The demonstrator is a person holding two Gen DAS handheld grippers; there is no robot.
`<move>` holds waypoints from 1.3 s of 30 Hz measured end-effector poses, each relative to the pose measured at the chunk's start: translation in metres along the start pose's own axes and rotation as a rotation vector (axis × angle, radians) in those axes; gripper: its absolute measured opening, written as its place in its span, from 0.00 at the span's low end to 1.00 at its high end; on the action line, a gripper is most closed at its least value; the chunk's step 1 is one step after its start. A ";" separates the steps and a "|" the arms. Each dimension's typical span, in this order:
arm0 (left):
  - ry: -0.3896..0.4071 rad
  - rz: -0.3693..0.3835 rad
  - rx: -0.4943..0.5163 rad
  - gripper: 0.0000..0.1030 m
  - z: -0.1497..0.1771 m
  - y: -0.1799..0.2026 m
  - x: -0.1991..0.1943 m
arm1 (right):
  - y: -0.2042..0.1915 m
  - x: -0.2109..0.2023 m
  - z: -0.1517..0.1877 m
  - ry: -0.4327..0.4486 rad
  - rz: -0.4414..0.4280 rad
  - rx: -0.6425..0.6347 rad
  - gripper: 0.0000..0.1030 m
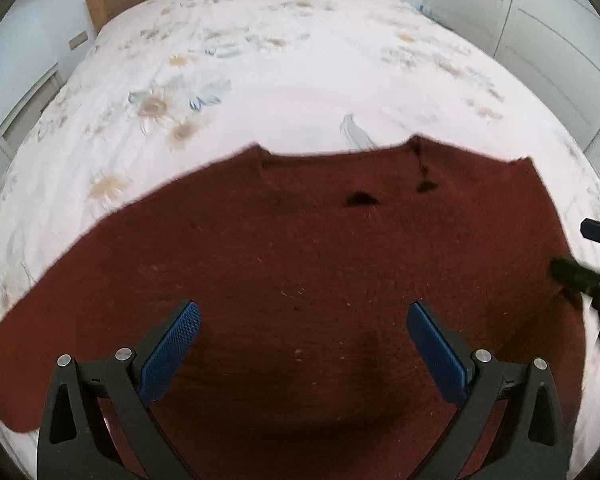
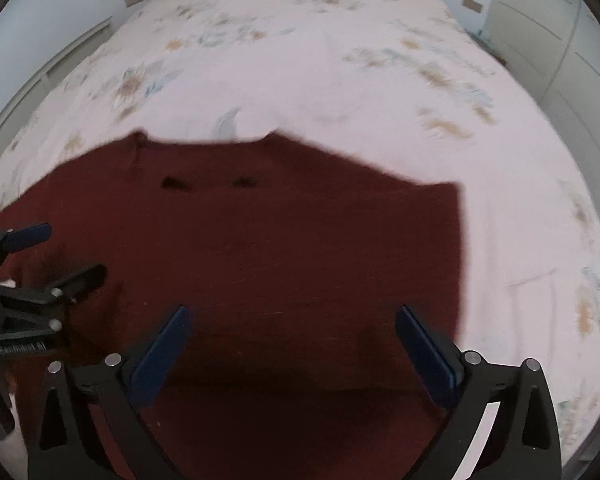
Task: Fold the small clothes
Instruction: 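Release the folded side and lift the right gripper away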
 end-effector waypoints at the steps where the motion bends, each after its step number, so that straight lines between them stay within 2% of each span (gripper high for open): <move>1: -0.008 -0.002 -0.001 0.99 0.002 0.003 0.009 | -0.005 0.008 0.006 -0.005 0.005 -0.001 0.99; 4: -0.056 -0.017 0.011 0.99 0.022 0.000 0.028 | -0.013 0.029 0.026 -0.037 0.022 -0.015 0.99; 7: -0.081 -0.035 0.021 0.99 0.041 -0.020 0.021 | -0.006 0.040 0.034 -0.031 0.036 -0.028 0.99; 12: -0.069 -0.034 0.002 0.99 0.049 -0.045 0.018 | 0.035 0.035 0.036 -0.006 0.072 0.054 0.99; 17: -0.060 -0.041 -0.043 0.99 0.058 -0.068 0.017 | 0.061 0.034 0.040 0.000 0.055 0.104 0.99; 24: -0.058 -0.046 -0.073 0.99 0.063 -0.070 0.018 | 0.060 0.042 0.047 0.028 0.064 0.076 0.99; 28: -0.049 -0.078 -0.065 0.99 0.065 -0.071 0.020 | 0.059 0.040 0.050 0.044 0.073 0.081 0.99; 33: -0.017 -0.090 -0.064 0.99 0.071 -0.060 0.015 | 0.049 0.042 0.047 0.017 0.118 0.075 0.99; 39: -0.031 -0.092 -0.081 0.99 0.070 -0.057 0.005 | 0.038 0.031 0.041 -0.009 0.123 0.067 0.99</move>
Point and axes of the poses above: each gripper's, at about its wrist camera, not at the fingertips, and x roughly the way its jaws point, y to its right, z to its underside, the point moved 8 cm from there along x, roughly the way its jaws point, and after that the axes turned 11 degrees about y, right-handed, at the moved point
